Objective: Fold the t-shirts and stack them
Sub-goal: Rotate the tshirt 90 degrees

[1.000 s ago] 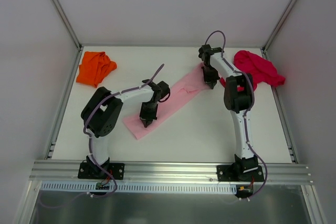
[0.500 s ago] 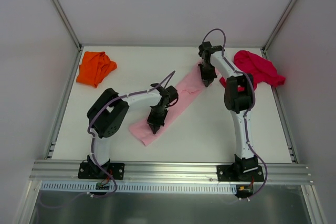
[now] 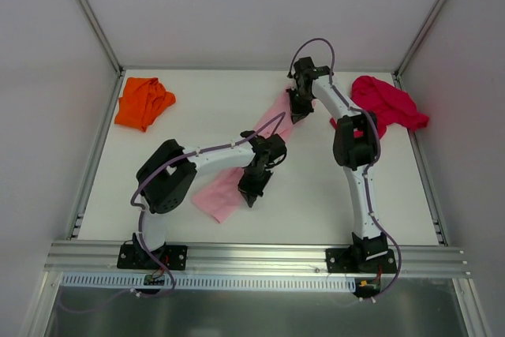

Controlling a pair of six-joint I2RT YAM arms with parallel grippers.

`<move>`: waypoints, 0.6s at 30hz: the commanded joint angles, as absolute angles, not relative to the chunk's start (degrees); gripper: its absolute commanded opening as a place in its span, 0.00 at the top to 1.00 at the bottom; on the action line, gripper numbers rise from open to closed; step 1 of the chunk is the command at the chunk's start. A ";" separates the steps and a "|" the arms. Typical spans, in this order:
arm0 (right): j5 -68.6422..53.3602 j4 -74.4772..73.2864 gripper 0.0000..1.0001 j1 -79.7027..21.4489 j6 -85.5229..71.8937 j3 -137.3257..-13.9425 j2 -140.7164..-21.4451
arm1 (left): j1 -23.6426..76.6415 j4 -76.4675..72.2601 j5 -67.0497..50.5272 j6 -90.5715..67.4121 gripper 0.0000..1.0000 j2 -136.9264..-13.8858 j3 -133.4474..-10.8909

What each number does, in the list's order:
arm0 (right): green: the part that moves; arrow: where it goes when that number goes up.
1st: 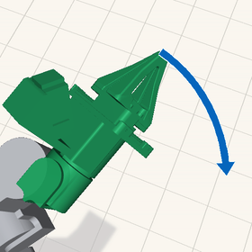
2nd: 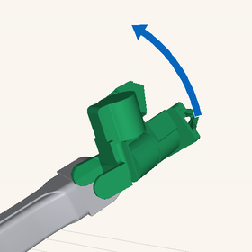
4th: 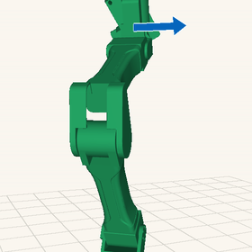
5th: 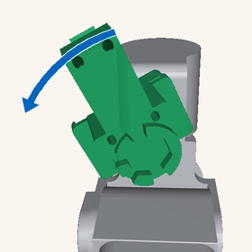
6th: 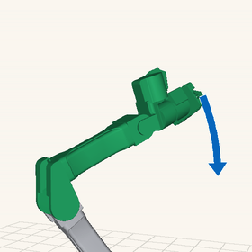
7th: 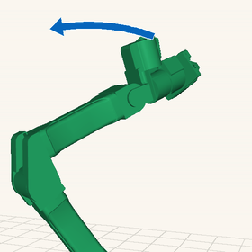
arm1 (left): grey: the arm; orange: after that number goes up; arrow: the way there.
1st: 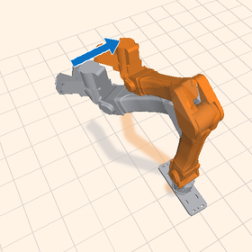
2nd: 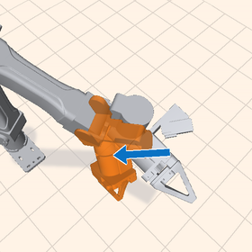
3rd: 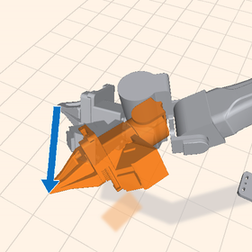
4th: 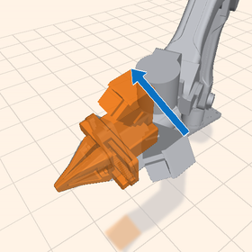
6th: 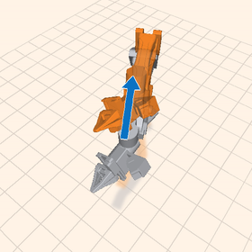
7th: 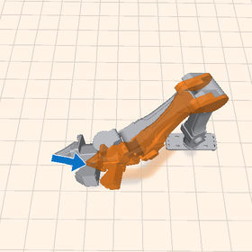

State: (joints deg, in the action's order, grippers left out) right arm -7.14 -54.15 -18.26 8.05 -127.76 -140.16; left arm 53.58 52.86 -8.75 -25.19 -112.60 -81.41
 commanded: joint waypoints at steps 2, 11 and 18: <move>-15.72 -54.03 0.99 -19.07 8.18 -135.65 -140.17 | 53.70 55.63 -8.44 -22.94 1.00 -111.09 -87.09; -2.13 -54.31 0.99 -19.60 9.22 -135.62 -140.27 | 47.12 55.48 6.16 -25.66 1.00 -106.79 -82.28; 5.88 -55.46 0.99 -18.90 9.14 -137.99 -142.38 | 43.68 51.43 6.24 -25.75 1.00 -111.35 -78.84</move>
